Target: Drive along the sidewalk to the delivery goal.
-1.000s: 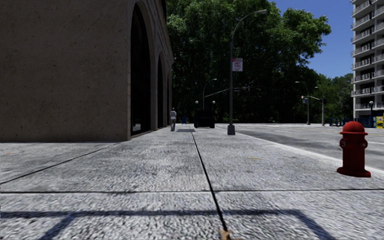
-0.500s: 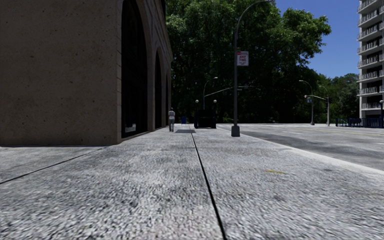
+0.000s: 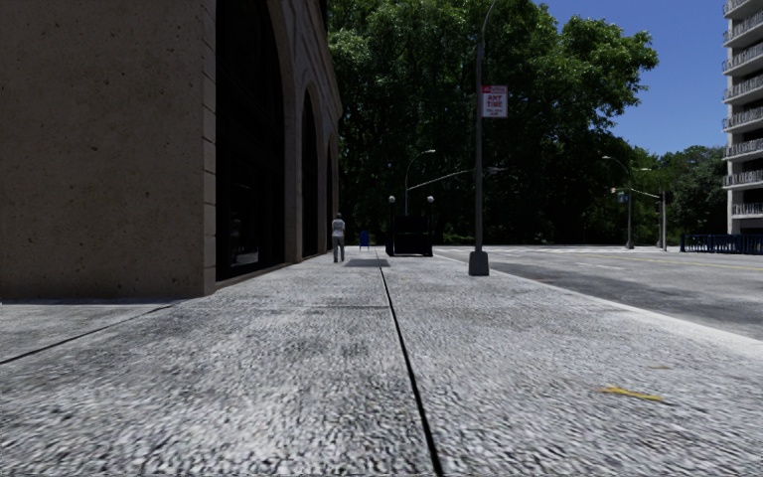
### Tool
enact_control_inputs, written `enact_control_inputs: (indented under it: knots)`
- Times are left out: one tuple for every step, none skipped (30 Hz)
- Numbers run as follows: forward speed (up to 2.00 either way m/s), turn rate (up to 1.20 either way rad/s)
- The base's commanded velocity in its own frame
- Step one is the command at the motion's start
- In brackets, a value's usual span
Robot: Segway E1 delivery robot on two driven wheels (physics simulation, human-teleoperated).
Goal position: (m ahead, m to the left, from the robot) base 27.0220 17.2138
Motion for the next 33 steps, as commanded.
enact_control_inputs:
  knots:
    - [2.00, 0.00]
    - [2.00, 0.00]
    - [2.00, 0.00]
    - [2.00, 0.00]
    - [2.00, 0.00]
    - [2.00, 0.00]
    - [2.00, 0.00]
    - [2.00, 0.00]
    - [2.00, 0.00]
    - [2.00, 0.00]
    - [2.00, 0.00]
    - [2.00, 0.00]
    - [2.00, 0.00]
    - [2.00, 0.00]
    - [2.00, 0.00]
    - [2.00, 0.05]
    - [2.00, 0.11]
    - [2.00, 0.21]
    - [2.00, 0.21]
    - [2.00, 0.27]
    - [2.00, 0.28]
    - [2.00, 0.29]
    - [2.00, 0.29]
    - [2.00, 0.29]
    - [2.00, 0.29]
    - [2.00, 0.29]
    - [2.00, 0.29]
    - [2.00, 0.29]
    - [2.00, 0.29]
    - [2.00, 0.29]
    - [2.00, 0.29]
    - [2.00, 0.25]
    - [2.00, 0.00]
